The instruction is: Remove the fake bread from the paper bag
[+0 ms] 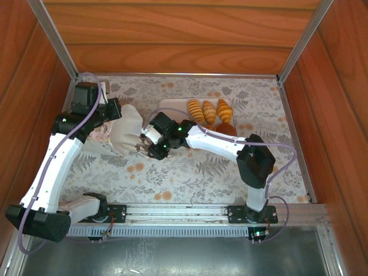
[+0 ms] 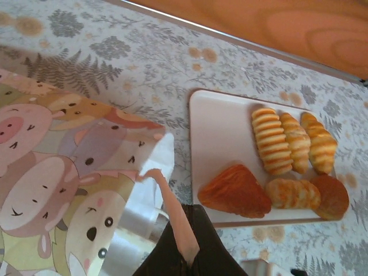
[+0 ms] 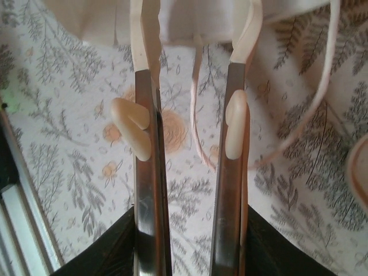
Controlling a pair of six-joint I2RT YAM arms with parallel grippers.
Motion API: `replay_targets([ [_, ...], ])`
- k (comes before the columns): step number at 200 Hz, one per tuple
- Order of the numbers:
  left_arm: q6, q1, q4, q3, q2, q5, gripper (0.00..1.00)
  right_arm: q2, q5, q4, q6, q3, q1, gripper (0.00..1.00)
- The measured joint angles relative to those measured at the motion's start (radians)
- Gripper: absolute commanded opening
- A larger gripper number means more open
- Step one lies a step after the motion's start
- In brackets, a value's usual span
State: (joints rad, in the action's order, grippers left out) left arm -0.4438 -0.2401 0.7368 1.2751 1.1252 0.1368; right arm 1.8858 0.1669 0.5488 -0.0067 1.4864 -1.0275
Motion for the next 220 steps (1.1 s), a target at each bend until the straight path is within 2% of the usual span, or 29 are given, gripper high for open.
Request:
replay_targets([
  [65,0.069,0.000,0.020,-0.065,-0.086,0.108,0.00,0.043,-0.082,-0.033,0.006,0.101,-0.036,0.44],
  [130,0.109,0.000,0.029,-0.078,-0.112,0.112,0.00,0.146,-0.235,-0.037,-0.005,0.164,-0.110,0.47],
  [220,0.133,0.000,0.053,-0.107,-0.209,0.108,0.00,0.150,-0.307,-0.063,-0.047,0.166,-0.145,0.48],
])
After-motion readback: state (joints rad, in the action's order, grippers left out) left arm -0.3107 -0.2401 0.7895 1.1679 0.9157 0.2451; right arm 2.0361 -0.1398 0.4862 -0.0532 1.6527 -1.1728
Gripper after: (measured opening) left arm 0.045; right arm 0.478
